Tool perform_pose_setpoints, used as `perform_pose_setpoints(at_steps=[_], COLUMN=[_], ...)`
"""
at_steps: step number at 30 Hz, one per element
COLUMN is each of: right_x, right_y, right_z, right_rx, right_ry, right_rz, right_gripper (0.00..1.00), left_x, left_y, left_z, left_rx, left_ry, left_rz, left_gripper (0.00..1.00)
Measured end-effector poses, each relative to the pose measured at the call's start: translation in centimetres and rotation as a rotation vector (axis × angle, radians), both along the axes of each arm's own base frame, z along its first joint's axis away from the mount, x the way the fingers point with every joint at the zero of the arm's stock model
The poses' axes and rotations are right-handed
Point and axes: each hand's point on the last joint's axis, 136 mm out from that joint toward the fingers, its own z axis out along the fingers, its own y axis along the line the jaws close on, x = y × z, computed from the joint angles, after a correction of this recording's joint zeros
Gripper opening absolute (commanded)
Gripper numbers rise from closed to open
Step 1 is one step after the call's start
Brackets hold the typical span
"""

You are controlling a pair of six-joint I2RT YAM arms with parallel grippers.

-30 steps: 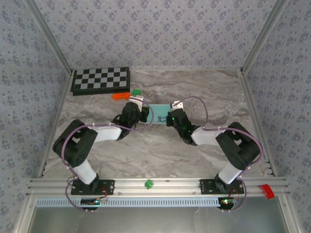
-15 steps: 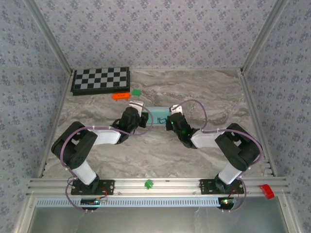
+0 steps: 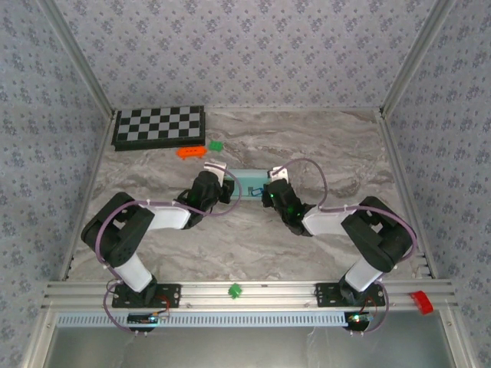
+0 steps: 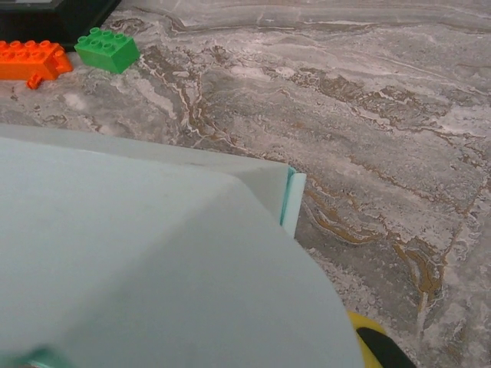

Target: Fold the paper box

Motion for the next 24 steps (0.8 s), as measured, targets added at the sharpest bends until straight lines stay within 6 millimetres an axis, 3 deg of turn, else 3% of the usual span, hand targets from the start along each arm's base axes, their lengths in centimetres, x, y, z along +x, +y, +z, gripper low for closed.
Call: perform_pose_setpoints(at_steps=[12, 24], right_x=[-0.2, -1.1], right_y=[-0.2, -1.0], right_z=[0.1, 0.1], right_rx=[-0.007, -0.016], right_ry=[0.007, 0.01], right_rz=[0.0, 0.001], right_gripper=[0.28, 0.47], left_x=[-0.1, -1.5], left_y=[0.0, 0.6], left_z=[0.7, 0.7], left_rx=[-0.004, 0.039], left_ry=[-0.016, -0.038], left_rz=[-0.004, -0.057], left_gripper=[0.38, 0.59])
